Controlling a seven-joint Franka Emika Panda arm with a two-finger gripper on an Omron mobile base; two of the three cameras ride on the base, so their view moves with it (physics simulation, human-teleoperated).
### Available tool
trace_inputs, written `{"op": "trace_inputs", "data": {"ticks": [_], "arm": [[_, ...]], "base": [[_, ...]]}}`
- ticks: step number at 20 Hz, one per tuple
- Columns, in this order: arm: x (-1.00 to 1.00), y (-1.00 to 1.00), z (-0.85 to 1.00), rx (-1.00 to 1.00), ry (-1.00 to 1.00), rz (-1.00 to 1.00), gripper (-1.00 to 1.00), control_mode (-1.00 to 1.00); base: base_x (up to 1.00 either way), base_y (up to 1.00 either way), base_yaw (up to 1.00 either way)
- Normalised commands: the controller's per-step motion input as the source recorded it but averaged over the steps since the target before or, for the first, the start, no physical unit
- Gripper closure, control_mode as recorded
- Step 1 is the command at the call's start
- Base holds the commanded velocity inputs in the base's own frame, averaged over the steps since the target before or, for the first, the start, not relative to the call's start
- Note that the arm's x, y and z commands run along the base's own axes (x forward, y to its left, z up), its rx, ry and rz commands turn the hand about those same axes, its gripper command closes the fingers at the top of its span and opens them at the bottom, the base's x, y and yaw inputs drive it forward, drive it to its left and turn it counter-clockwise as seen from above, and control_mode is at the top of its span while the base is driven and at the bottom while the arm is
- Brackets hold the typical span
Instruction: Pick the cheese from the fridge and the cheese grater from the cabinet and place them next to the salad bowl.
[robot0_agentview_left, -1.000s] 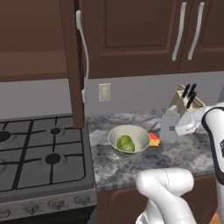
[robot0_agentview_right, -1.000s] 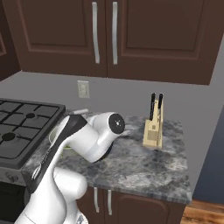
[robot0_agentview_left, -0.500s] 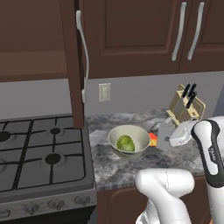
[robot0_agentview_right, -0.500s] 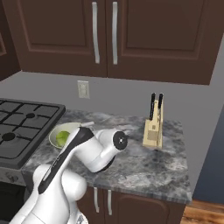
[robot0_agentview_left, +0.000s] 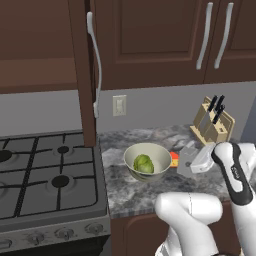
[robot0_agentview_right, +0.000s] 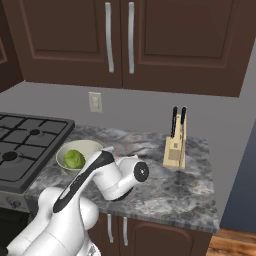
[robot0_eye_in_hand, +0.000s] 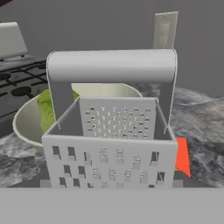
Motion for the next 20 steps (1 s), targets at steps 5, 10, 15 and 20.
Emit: {"op": "trace_inputs", "data": {"ticks": [5, 10, 15, 20], "arm": [[0.27, 0.0, -0.07, 0.0, 0.0, 0.07, 1.0, -1.0], [0.1, 0.0, -0.16, 0.0, 0.0, 0.07, 1.0, -1.0], [0.07, -0.07, -0.17, 0.0, 0.0, 0.12, 1.0, -1.0], [0.09, -0.01, -0.02, 0.0, 0.0, 0.13, 1.0, -1.0]], "base": [[0.0, 0.0, 0.0], [0.0, 0.0, 0.0], [0.0, 0.0, 0.0], [0.0, 0.0, 0.0]]}}
